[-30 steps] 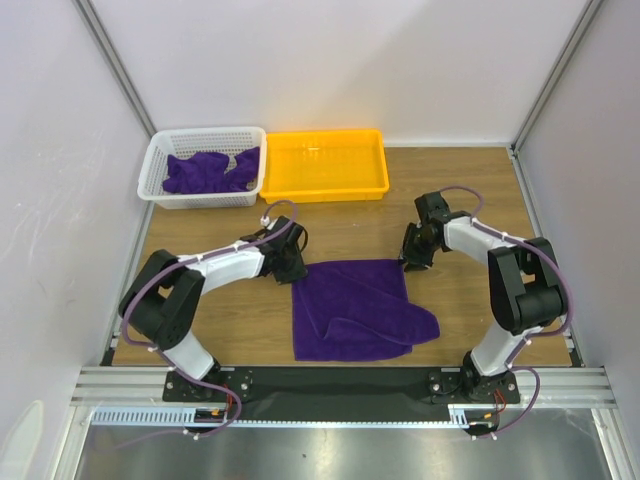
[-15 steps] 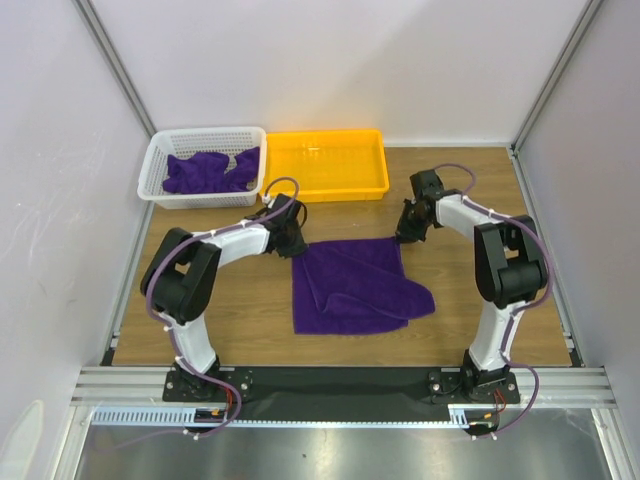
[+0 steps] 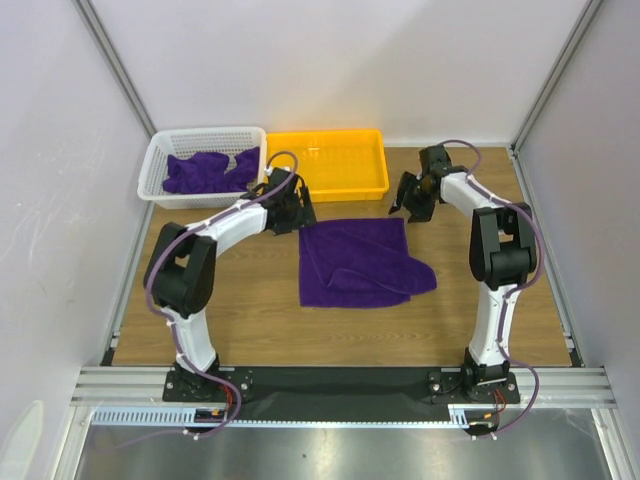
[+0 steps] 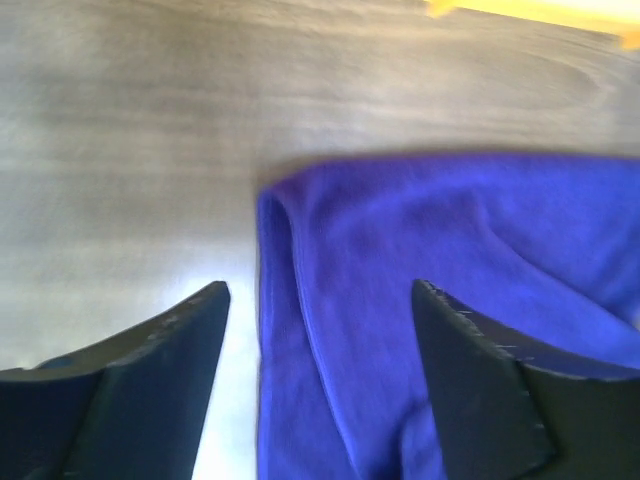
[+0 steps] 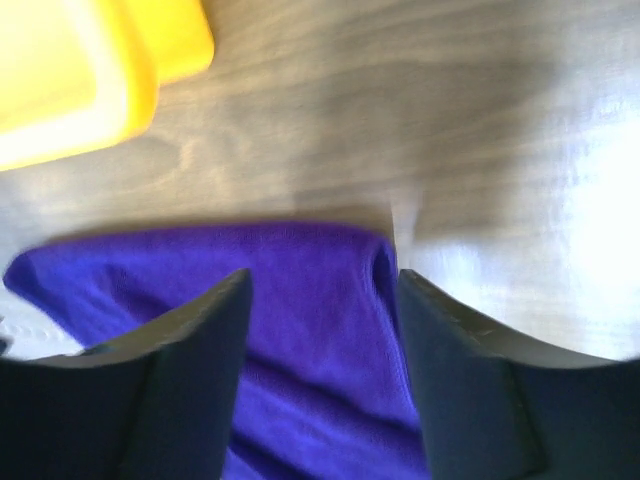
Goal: Fold and stack the towels
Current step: Fold the towel
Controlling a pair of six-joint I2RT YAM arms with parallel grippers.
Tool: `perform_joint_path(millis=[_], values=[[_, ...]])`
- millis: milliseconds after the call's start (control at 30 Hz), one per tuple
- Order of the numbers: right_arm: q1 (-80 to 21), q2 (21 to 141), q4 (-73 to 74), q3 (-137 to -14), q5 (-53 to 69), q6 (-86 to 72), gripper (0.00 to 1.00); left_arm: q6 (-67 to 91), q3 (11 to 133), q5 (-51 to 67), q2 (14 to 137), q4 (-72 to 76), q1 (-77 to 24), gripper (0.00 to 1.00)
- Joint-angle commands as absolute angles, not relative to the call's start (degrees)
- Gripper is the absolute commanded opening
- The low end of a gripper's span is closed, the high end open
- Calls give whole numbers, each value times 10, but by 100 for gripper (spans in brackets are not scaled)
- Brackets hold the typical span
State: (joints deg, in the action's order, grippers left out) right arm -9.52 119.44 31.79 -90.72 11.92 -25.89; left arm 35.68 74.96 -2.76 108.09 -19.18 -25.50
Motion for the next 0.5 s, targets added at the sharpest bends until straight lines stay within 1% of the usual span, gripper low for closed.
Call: perform_joint_path(millis=[0,133,200,267,300,333,467], values=[[-96,1116,381,-916,112,-252,70,376,757,-31,978,-258,-279,80],[-87,1039,409,-862,84,-277,72,465,734,-46,926,-301,-326,83],[-79,1001,406,-809,76,-296,73,547,730,-61,908,-329,-358,83],[-65,939,391,-760,74,-320,73,624,733,-73,901,-352,-378,83],[-60,921,377,-713,77,-325,73,647,737,-96,899,-360,-398,84],[-55,900,372,-695,76,-330,73,669,750,-105,902,-369,-406,84],[-30,817,365,-622,86,-350,73,807,772,-88,935,-418,-420,83]])
